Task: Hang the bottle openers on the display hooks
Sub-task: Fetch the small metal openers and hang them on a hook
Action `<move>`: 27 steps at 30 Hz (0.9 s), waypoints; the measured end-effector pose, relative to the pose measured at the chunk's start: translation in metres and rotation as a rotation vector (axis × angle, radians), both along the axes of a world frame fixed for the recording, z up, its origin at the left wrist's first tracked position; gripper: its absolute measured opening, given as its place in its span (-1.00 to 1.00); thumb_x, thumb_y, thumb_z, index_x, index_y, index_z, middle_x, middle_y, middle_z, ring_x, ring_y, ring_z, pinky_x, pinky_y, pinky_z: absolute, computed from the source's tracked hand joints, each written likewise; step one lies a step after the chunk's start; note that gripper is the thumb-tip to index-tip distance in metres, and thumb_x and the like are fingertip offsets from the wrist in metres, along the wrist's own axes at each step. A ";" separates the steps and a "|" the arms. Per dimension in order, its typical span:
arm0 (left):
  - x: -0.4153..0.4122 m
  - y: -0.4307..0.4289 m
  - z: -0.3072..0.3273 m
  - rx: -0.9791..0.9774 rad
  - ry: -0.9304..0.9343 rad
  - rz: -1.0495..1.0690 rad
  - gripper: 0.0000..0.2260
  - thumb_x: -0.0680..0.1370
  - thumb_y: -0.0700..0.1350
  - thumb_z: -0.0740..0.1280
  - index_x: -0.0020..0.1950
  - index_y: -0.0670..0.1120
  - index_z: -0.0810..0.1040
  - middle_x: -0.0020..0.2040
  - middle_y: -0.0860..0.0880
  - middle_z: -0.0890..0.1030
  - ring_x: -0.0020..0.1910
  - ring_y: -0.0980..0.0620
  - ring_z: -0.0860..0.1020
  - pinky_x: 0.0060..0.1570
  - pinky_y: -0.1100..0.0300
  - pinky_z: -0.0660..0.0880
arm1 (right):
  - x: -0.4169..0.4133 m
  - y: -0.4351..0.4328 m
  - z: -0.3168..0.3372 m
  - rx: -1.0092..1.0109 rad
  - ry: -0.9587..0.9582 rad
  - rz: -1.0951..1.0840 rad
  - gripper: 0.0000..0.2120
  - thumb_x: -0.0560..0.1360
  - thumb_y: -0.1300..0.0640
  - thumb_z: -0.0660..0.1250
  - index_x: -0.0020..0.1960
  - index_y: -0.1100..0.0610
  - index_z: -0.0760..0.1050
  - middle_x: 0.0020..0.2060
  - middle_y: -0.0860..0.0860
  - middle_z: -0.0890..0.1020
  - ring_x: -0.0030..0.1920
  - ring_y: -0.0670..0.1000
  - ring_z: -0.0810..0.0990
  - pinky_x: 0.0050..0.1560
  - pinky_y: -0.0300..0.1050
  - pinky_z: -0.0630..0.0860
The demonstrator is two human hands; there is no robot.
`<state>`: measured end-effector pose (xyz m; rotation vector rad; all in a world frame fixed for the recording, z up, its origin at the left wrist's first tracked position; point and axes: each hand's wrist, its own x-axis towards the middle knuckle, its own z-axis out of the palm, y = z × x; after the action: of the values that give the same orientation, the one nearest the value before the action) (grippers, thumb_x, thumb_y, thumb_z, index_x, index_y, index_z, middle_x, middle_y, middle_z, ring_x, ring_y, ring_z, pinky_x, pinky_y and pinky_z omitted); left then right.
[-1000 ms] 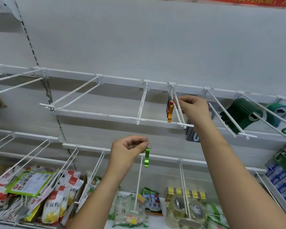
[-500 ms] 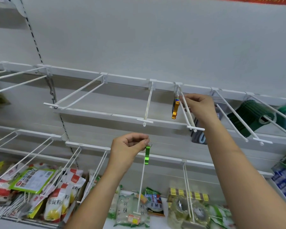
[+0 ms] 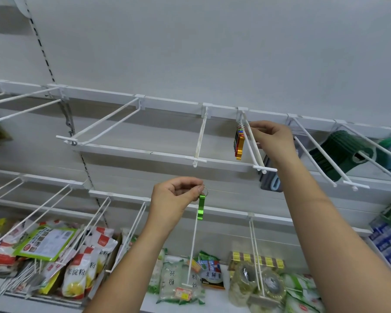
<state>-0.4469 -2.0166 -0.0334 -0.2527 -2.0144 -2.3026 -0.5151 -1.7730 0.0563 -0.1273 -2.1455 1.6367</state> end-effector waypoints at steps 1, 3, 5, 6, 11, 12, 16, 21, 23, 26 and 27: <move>0.001 0.001 0.000 -0.001 0.002 -0.002 -0.86 0.45 -0.29 0.50 -0.06 -0.09 0.73 -0.14 -0.11 0.75 -0.08 -0.14 0.72 0.03 0.02 0.65 | 0.004 0.001 -0.002 -0.021 0.015 -0.012 -0.84 0.47 0.09 0.50 0.04 0.06 0.69 -0.08 0.04 0.74 0.03 0.09 0.69 0.13 0.07 0.63; 0.002 0.003 0.000 -0.005 0.009 -0.010 -0.86 0.45 -0.29 0.50 -0.06 -0.07 0.73 -0.14 -0.11 0.75 -0.08 -0.14 0.72 0.03 0.01 0.64 | 0.017 0.001 -0.012 -0.032 0.048 -0.034 -0.83 0.46 0.12 0.49 0.05 0.08 0.69 -0.07 0.06 0.73 0.00 0.08 0.70 0.07 -0.01 0.63; 0.005 0.006 0.001 -0.002 0.015 -0.021 -0.86 0.45 -0.28 0.50 -0.06 -0.07 0.73 -0.14 -0.10 0.75 -0.08 -0.13 0.72 0.03 0.00 0.64 | 0.039 -0.002 -0.028 -0.038 0.049 -0.027 -0.85 0.49 0.16 0.46 0.05 0.09 0.70 -0.13 0.04 0.73 -0.11 -0.01 0.69 -0.05 -0.10 0.60; 0.007 0.008 0.001 0.000 0.014 -0.028 -0.86 0.45 -0.28 0.51 -0.07 -0.06 0.73 -0.14 -0.10 0.75 -0.08 -0.13 0.72 0.03 0.00 0.64 | 0.052 -0.006 -0.036 -0.043 0.036 -0.018 -0.87 0.49 0.19 0.45 0.03 0.10 0.70 -0.18 0.01 0.72 -0.19 -0.10 0.66 -0.11 -0.16 0.57; 0.017 0.021 0.004 -0.021 0.003 -0.054 -0.87 0.44 -0.29 0.52 -0.07 -0.09 0.73 -0.15 -0.10 0.75 -0.11 -0.09 0.72 -0.01 0.08 0.64 | 0.115 -0.033 -0.074 -0.046 -0.072 0.202 -0.87 0.46 0.19 0.49 0.00 0.12 0.70 -0.17 0.01 0.74 -0.15 -0.10 0.68 -0.09 -0.25 0.61; 0.018 0.023 0.004 -0.029 0.005 -0.059 -0.87 0.44 -0.28 0.52 -0.08 -0.08 0.72 -0.16 -0.09 0.75 -0.13 -0.08 0.72 -0.02 0.10 0.63 | 0.120 -0.037 -0.079 -0.069 -0.083 0.221 -0.86 0.44 0.20 0.51 0.00 0.12 0.70 -0.16 0.00 0.74 -0.14 -0.10 0.68 -0.08 -0.24 0.61; 0.025 0.029 0.003 -0.048 0.008 -0.071 -0.88 0.44 -0.27 0.52 -0.07 -0.09 0.72 -0.15 -0.09 0.75 -0.13 -0.08 0.72 -0.02 0.10 0.63 | 0.129 -0.045 -0.085 -0.134 -0.081 0.271 -0.90 0.44 0.24 0.50 -0.06 0.12 0.71 -0.19 -0.01 0.75 -0.17 -0.13 0.69 -0.10 -0.27 0.59; 0.033 0.031 0.003 -0.059 0.014 -0.074 -0.87 0.44 -0.27 0.52 -0.09 -0.05 0.72 -0.15 -0.10 0.75 -0.11 -0.11 0.72 0.02 0.03 0.64 | 0.135 -0.047 -0.084 -0.123 -0.079 0.257 -0.90 0.45 0.24 0.49 -0.03 0.16 0.71 -0.17 0.02 0.75 -0.17 -0.12 0.69 -0.07 -0.23 0.61; 0.036 0.030 0.003 -0.060 0.018 -0.071 -0.86 0.44 -0.26 0.52 -0.10 -0.03 0.73 -0.16 -0.08 0.75 -0.11 -0.08 0.72 0.00 0.07 0.63 | 0.137 -0.048 -0.083 -0.111 -0.074 0.250 -0.91 0.46 0.25 0.49 -0.05 0.17 0.71 -0.19 0.03 0.75 -0.19 -0.12 0.68 -0.08 -0.22 0.61; 0.040 0.028 0.007 -0.041 0.017 -0.068 -0.87 0.42 -0.24 0.54 -0.09 -0.06 0.72 -0.16 -0.07 0.75 -0.11 -0.05 0.72 -0.03 0.14 0.63 | 0.138 -0.046 -0.077 -0.106 -0.052 0.236 -0.92 0.46 0.28 0.48 -0.05 0.20 0.70 -0.21 0.05 0.74 -0.20 -0.09 0.69 -0.10 -0.21 0.62; 0.041 0.027 0.008 -0.022 0.012 -0.066 -0.87 0.41 -0.24 0.54 -0.08 -0.07 0.72 -0.15 -0.08 0.75 -0.11 -0.06 0.73 -0.03 0.14 0.63 | 0.138 -0.045 -0.074 -0.092 -0.039 0.225 -0.92 0.46 0.28 0.48 -0.05 0.19 0.70 -0.21 0.06 0.74 -0.19 -0.05 0.69 -0.10 -0.18 0.63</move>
<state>-0.4063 -1.9893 -0.0259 -0.3388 -2.0575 -2.3118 -0.3772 -1.8176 -0.0177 0.0573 -2.1798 1.8739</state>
